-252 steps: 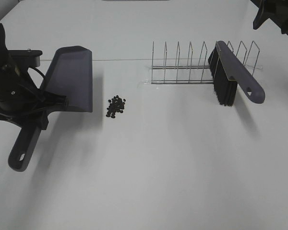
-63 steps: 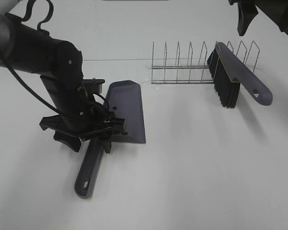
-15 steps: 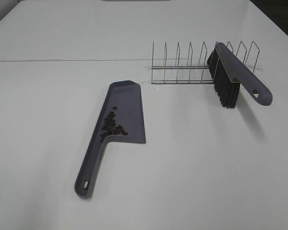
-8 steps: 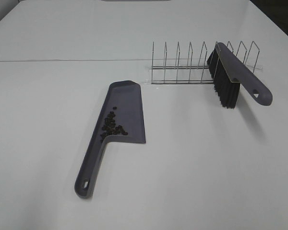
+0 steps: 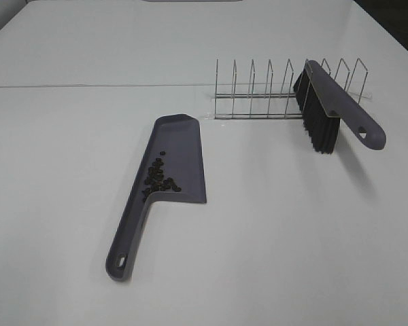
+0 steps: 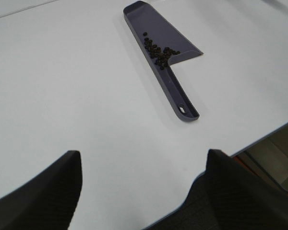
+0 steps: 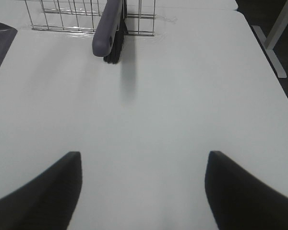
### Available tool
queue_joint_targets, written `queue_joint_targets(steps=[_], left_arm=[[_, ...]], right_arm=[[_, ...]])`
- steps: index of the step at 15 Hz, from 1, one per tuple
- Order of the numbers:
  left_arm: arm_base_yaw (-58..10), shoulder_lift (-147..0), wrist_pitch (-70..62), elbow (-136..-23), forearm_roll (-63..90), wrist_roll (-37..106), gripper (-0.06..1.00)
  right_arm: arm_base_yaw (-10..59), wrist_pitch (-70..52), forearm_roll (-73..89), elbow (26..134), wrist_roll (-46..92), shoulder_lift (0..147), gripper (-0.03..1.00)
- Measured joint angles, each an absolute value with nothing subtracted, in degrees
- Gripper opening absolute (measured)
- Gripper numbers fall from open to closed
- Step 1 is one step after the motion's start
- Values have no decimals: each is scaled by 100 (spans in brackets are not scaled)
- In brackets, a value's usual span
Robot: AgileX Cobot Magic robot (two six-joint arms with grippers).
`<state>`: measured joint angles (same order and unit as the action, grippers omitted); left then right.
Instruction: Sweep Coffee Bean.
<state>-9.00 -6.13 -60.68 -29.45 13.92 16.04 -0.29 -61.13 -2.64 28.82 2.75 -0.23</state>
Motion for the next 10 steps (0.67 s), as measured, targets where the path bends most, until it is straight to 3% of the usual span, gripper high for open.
queue_joint_targets(steps=[6,10], left_arm=[[63,-155,-6073,-2945,1392,1604,68],[155,29,-6068,-2939,1392,1604,68]], right_arm=[[-29,-6113,-264,2882,275,-23,70],[-29,-6113,-264,2882,275,-23,70]])
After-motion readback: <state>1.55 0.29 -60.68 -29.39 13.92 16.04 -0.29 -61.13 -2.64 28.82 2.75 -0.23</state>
